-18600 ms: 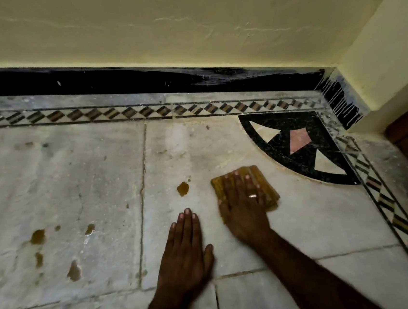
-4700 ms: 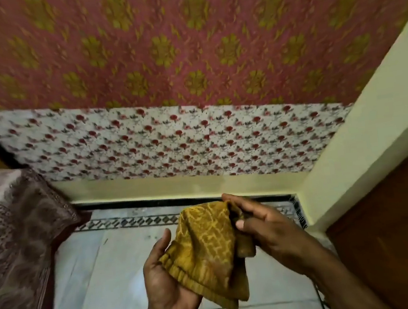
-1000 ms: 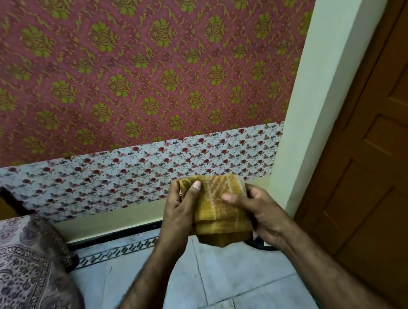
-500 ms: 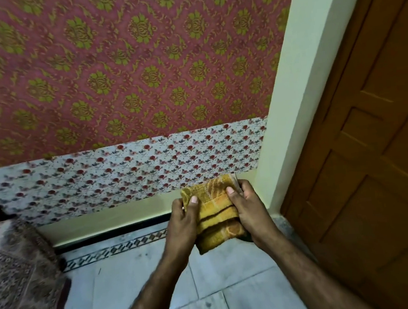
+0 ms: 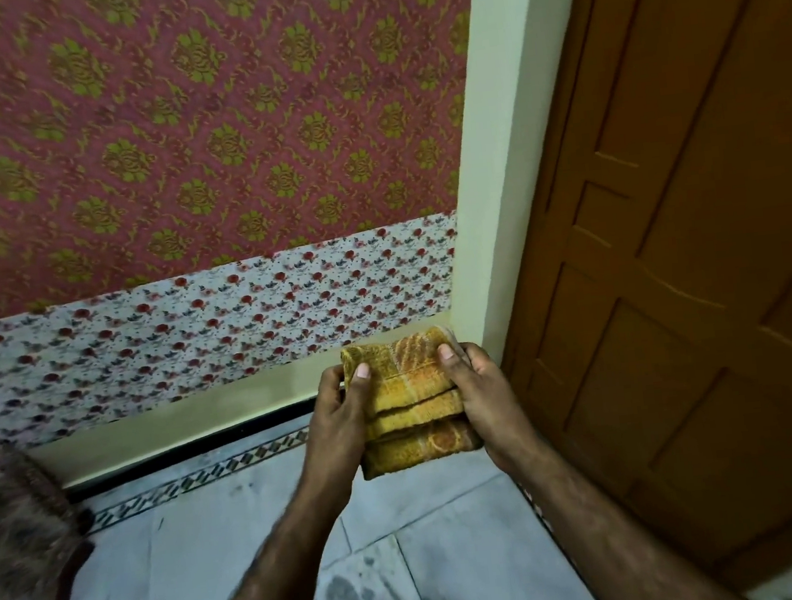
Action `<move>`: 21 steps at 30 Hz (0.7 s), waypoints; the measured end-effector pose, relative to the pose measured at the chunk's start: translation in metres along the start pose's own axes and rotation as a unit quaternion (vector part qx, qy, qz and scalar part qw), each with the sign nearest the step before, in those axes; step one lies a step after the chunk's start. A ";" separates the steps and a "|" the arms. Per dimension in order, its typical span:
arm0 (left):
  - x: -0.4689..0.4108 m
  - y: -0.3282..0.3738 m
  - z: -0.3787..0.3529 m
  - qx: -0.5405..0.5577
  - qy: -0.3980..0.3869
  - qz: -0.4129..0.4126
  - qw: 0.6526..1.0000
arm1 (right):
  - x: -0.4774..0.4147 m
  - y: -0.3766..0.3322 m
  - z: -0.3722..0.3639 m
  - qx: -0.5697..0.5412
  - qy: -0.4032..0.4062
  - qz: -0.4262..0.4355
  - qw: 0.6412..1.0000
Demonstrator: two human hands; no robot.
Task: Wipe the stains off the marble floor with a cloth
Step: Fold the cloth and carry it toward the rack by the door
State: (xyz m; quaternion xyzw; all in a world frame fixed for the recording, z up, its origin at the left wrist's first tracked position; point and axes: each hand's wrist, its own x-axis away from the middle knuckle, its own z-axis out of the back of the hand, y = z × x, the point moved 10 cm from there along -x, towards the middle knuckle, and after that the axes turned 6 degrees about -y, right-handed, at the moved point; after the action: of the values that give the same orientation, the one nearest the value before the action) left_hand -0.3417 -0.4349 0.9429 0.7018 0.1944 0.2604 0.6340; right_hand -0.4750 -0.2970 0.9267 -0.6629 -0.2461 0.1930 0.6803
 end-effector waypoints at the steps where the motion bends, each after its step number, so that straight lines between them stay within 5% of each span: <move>1: 0.011 -0.001 -0.010 -0.003 -0.001 -0.002 1.000 | 0.012 0.002 0.011 -0.005 0.008 0.001 1.000; 21: 0.214 -0.022 -0.140 -0.045 -0.140 -0.033 0.989 | 0.281 0.002 0.147 -0.004 0.167 0.015 0.986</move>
State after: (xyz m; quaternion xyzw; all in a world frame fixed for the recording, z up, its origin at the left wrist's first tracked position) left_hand -0.2574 -0.1934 0.9555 0.6953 0.1150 0.1464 0.6942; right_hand -0.3354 -0.0130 0.9470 -0.6920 -0.1195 0.0887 0.7064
